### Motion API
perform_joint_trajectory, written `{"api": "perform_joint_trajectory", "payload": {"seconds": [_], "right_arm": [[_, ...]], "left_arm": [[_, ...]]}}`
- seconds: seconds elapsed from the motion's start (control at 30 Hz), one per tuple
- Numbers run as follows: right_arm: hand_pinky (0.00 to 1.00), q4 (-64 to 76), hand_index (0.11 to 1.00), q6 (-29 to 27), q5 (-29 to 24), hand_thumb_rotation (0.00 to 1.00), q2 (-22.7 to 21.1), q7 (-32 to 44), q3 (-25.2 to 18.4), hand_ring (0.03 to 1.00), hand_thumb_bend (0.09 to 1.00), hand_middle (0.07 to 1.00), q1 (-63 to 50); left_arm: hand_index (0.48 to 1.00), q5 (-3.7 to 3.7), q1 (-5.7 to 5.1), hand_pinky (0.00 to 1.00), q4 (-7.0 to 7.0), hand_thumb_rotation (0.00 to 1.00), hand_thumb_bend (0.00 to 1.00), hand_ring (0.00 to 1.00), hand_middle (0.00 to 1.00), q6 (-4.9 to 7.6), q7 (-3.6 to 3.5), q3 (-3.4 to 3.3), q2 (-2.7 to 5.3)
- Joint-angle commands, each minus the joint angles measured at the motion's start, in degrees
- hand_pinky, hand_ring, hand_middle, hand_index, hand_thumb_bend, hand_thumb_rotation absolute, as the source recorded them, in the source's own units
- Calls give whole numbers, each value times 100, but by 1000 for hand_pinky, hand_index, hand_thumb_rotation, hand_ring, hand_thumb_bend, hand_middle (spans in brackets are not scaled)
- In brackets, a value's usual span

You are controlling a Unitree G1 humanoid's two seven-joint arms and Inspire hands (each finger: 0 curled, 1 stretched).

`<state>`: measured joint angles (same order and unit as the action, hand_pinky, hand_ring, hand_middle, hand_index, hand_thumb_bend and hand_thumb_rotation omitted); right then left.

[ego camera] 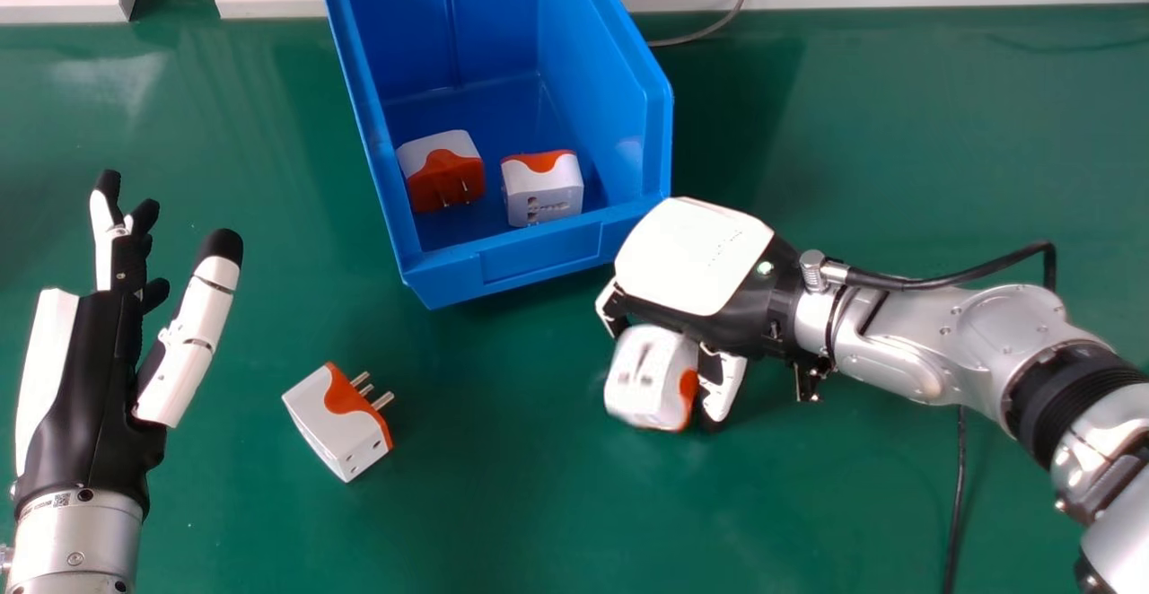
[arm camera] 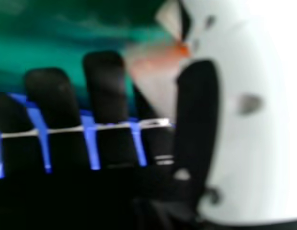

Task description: Pick all objects and put in blue box

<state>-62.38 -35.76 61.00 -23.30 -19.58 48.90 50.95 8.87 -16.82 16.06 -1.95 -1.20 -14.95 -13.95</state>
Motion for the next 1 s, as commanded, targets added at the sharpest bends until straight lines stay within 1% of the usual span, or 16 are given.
{"api": "perform_joint_trajectory", "payload": {"seconds": [0.0, 0.07, 0.1, 0.17, 0.27, 0.33, 0.4, 0.6, 0.73, 0.8, 0.9, 0.97], "right_arm": [[115, -38, 496, 352, -37, 105, -63, -98, -105, 154, 517, 235, -59], [98, -9, 491, 424, -30, 115, -66, -81, -112, 138, 512, 216, -83], [98, 8, 491, 474, -27, 115, -62, -50, -117, 138, 512, 216, -99], [74, 35, 483, 548, -38, 128, -55, 13, -132, 114, 506, 188, -130], [52, 100, 476, 586, -90, 139, -66, 119, -168, 92, 497, 162, -182], [40, 162, 473, 594, -116, 145, -82, 166, -199, 80, 492, 147, -226], [37, 223, 472, 628, -125, 147, -92, 164, -227, 78, 490, 144, -274], [27, 398, 469, 785, -140, 156, -118, 227, -248, 70, 485, 135, -402], [26, 563, 469, 920, -261, 156, -108, 515, -311, 69, 483, 137, -536], [26, 677, 469, 967, -327, 155, -115, 644, -365, 69, 483, 138, -602], [28, 840, 469, 1010, -443, 152, -139, 803, -469, 71, 482, 140, -708], [29, 951, 469, 1073, -486, 151, -163, 833, -524, 71, 482, 141, -780]], "left_arm": [[986, -57, 60, 925, 98, 866, 461, 987, 986, 52, -4, -30, -24], [986, -65, 77, 925, 92, 867, 460, 987, 986, 34, -7, -29, -20], [986, -63, 81, 925, 100, 867, 460, 987, 986, 19, -4, -25, -13], [986, -53, 87, 925, 111, 867, 460, 987, 986, 2, 4, -18, -5], [986, -50, 100, 925, 113, 867, 459, 987, 986, -3, 13, -13, 2], [986, -69, 105, 925, 119, 867, 459, 987, 986, -2, 9, -11, 13], [986, -71, 120, 925, 115, 867, 459, 987, 986, -4, 12, -8, 16], [986, -37, 119, 925, 125, 867, 456, 987, 986, 9, 20, 3, 11], [986, -31, 104, 925, 107, 867, 453, 987, 986, 52, 20, 4, 7], [986, -17, 108, 925, 102, 867, 452, 988, 986, 42, 27, 7, 5], [986, -38, 119, 925, 81, 867, 450, 987, 986, 31, 18, -2, 2], [986, -48, 116, 925, 91, 867, 450, 987, 986, 24, 15, 0, 10]]}}
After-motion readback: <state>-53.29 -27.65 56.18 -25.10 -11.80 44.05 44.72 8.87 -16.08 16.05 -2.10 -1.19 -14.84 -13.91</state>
